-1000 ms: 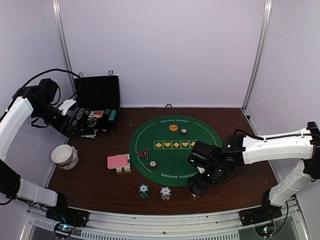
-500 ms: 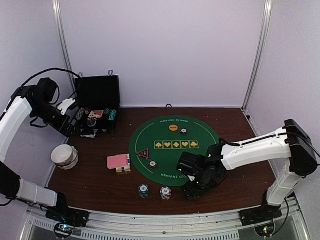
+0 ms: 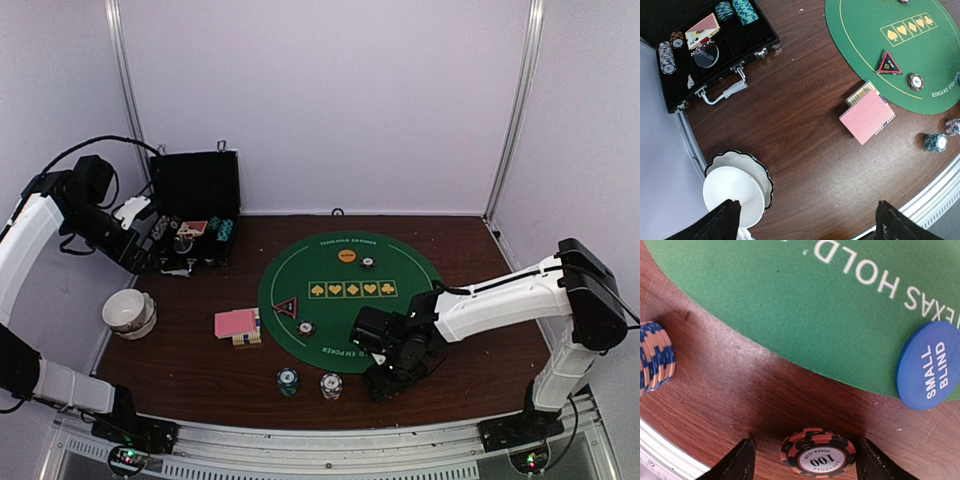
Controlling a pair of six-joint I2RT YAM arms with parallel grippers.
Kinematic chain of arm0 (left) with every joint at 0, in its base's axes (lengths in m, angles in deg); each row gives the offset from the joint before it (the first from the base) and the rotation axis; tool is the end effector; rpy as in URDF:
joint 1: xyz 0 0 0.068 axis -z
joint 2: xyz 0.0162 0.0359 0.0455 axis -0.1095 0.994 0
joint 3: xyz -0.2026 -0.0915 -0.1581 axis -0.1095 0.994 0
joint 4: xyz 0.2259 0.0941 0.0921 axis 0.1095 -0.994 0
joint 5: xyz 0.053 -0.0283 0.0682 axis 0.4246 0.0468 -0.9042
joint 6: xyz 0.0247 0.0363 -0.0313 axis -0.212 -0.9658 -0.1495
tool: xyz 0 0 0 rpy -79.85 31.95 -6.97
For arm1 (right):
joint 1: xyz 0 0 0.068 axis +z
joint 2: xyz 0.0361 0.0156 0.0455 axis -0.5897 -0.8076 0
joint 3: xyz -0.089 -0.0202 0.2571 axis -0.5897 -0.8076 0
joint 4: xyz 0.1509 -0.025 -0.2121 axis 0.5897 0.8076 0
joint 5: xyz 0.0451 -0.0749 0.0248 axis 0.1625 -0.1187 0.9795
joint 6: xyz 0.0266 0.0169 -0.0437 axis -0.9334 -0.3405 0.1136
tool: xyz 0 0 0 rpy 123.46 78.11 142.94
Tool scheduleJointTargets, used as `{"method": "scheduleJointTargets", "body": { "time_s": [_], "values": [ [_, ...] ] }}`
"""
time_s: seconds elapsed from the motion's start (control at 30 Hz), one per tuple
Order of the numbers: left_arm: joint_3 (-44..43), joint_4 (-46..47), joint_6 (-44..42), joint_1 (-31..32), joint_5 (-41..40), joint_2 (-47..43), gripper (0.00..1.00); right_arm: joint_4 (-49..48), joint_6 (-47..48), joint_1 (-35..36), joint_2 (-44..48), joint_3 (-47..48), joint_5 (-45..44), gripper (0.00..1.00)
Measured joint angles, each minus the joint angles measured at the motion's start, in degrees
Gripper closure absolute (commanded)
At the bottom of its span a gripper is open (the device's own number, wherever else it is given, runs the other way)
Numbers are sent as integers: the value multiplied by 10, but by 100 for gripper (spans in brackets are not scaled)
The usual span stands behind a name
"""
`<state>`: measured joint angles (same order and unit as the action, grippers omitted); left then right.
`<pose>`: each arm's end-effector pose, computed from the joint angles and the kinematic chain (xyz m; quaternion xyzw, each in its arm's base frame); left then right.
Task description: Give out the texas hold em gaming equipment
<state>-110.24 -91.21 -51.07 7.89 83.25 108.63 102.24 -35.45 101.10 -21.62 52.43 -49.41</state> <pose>0.2167 -0.0145 0.3652 0.1852 0.9505 -0.0854 0.2345 0.1227 0.2718 0.1539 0.2542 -0.9637 -0.0813 0.0031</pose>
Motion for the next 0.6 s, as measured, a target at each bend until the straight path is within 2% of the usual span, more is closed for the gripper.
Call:
{"method": "scheduleJointTargets", "body": {
  "time_s": [0.13,0.3,0.47,0.6],
  "values": [
    [0,0,0,0,0,0,2,-2,0,-2,-1,0,1,45],
    [0,0,0,0,0,-1,2,-1,3,-5,-2,0,2,53],
    [0,0,-1,0,0,-2,3,0,7,-6,-2,0,2,67],
    [0,0,-1,0,0,-2,2,7,9,-7,-2,3,2,73]
  ]
}}
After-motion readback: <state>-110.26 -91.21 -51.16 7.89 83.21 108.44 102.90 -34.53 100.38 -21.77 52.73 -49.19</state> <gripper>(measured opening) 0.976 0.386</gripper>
